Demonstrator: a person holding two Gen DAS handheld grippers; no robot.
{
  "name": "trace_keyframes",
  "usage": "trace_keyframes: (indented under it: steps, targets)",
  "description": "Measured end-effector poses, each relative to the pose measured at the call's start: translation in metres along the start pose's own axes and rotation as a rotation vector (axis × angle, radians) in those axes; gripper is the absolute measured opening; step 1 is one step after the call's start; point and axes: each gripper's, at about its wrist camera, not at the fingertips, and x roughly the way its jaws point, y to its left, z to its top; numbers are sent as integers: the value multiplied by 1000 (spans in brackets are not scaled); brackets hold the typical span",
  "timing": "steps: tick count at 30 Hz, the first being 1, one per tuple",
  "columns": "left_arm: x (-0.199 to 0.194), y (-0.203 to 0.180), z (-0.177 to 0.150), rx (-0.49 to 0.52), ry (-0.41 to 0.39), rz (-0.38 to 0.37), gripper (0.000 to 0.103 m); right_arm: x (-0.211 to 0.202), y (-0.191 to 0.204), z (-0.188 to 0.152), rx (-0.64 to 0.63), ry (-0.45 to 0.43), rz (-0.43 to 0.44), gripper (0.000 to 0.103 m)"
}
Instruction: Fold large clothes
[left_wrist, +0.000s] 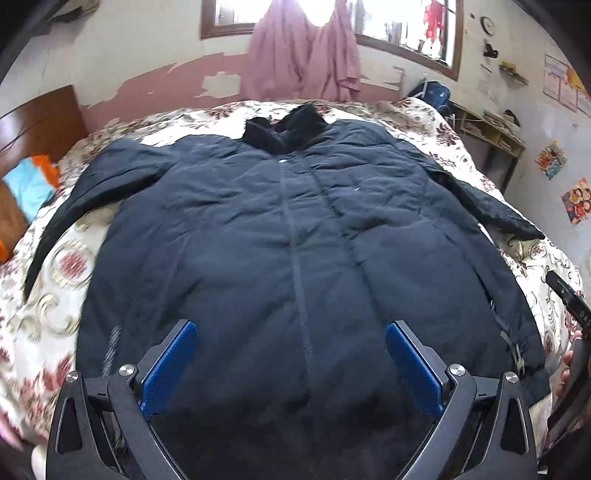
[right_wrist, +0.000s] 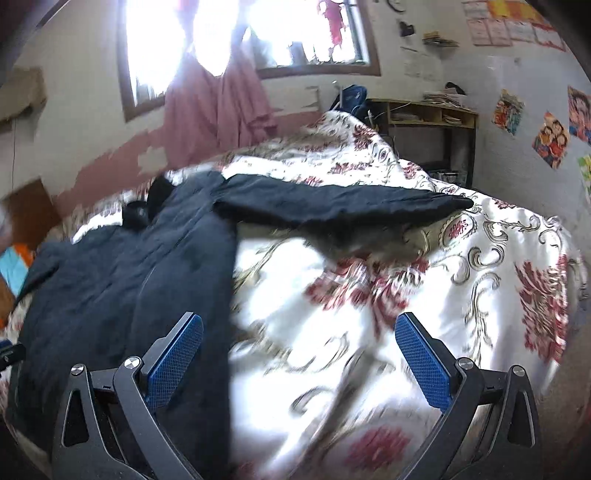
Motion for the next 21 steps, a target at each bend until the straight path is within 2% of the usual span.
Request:
trace_keyframes:
  steps: [3, 7, 9, 11, 15, 17, 21]
  targets:
    - [16, -14, 23, 1, 1, -54, 103, 24, -23, 14, 50, 18, 33, 102]
    - [39, -33, 60, -11, -1, -140, 103, 61, -46, 31, 90, 87, 12, 102]
    - [53, -45, 80, -4, -16, -150, 103, 87, -56, 42, 108, 119, 28, 102]
    - [69, -58, 98, -3, -9, -160, 103, 105, -63, 50, 122, 102, 32, 102]
    - [100, -88, 132, 7, 1, -195, 103, 142, -77, 70, 208, 121, 68, 102]
    - [111, -101, 144, 17, -13, -198, 103, 158, -85, 79, 247, 110, 35, 102]
    - [146, -133, 168, 65, -34, -179, 103, 192, -114, 90, 413, 125, 24, 102]
